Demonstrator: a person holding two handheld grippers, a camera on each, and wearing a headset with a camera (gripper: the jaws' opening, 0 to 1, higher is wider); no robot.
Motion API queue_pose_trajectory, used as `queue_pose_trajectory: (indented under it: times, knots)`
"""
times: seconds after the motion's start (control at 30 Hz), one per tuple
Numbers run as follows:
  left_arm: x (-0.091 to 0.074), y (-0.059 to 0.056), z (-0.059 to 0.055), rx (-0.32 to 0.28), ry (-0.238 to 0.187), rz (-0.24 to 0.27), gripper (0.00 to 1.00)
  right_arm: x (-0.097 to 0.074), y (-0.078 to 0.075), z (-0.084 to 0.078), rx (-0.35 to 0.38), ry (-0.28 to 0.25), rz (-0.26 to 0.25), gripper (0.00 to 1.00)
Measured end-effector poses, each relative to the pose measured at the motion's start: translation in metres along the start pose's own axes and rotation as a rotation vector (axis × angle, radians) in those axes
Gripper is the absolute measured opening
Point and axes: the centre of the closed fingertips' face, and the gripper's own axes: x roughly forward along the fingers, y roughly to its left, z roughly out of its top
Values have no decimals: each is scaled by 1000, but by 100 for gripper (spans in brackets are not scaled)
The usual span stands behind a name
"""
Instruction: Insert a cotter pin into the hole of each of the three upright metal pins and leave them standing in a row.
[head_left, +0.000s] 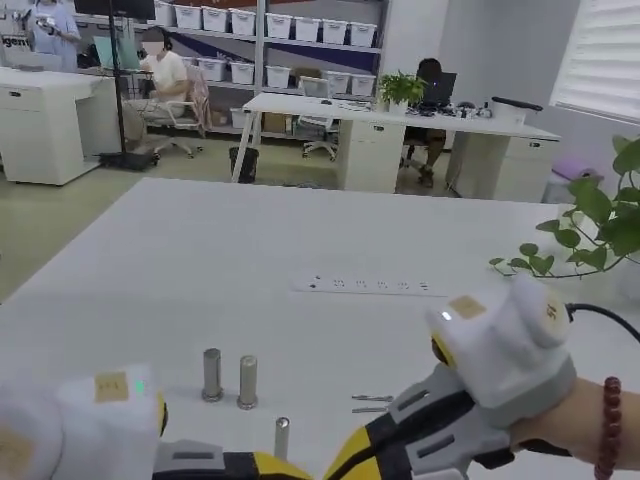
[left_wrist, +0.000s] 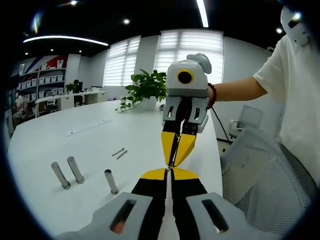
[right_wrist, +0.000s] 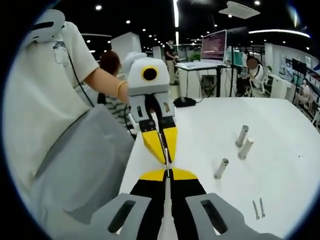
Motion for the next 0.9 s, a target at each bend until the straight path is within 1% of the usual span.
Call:
queue_pose_trajectory:
  times: [0.03, 0.07, 0.17, 0.23, 0.33, 0.43, 0.47, 0.5, 0.53, 0.57, 0.63, 0.73, 0.77, 0.8, 0.83, 0.9]
  knots:
    - [0, 0, 0, -8, -1, 0, 0, 0, -1, -1, -3, 6, -4, 4]
    - [0, 1, -1, -13, -4, 5, 2, -1, -2, -3, -9, 25, -12, 4]
    - [1, 3, -3, -13, 1, 21, 6, -2, -5, -5, -15, 42, -19, 4]
    - [1, 7, -5, -12, 4, 39, 9, -3, -7, -7, -20, 59, -31, 4]
    - [0, 15, -9, -15, 7, 82, 14, -3, -14, -12, -26, 104, -61, 4]
    - [-1, 28, -13, -17, 13, 141, 16, -3, -22, -17, -50, 151, -92, 4]
    - [-1, 31, -14, -16, 15, 153, 18, -3, -22, -17, -50, 151, -93, 4]
    - [-2, 35, -16, -12, 21, 173, 18, -3, -25, -19, -52, 164, -102, 4]
    - [-2, 37, -17, -24, 24, 179, 17, -3, -30, -21, -58, 186, -115, 4]
    - [-2, 41, -19, -45, 25, 190, 17, -3, -32, -23, -62, 196, -120, 4]
    - [-2, 47, -21, -45, 22, 215, 17, -1, -35, -23, -52, 191, -118, 4]
    - [-1, 55, -26, -51, 35, 249, 18, -1, -42, -27, -56, 224, -136, 4]
    - [0, 59, -28, -56, 39, 267, 19, 0, -46, -28, -51, 228, -141, 4]
    - [1, 61, -29, -56, 42, 273, 19, 0, -48, -29, -46, 232, -146, 4]
    - [2, 66, -32, -55, 51, 295, 19, 1, -51, -31, -45, 244, -154, 4]
    - [3, 70, -34, -52, 61, 311, 21, 1, -57, -35, -50, 259, -166, 4]
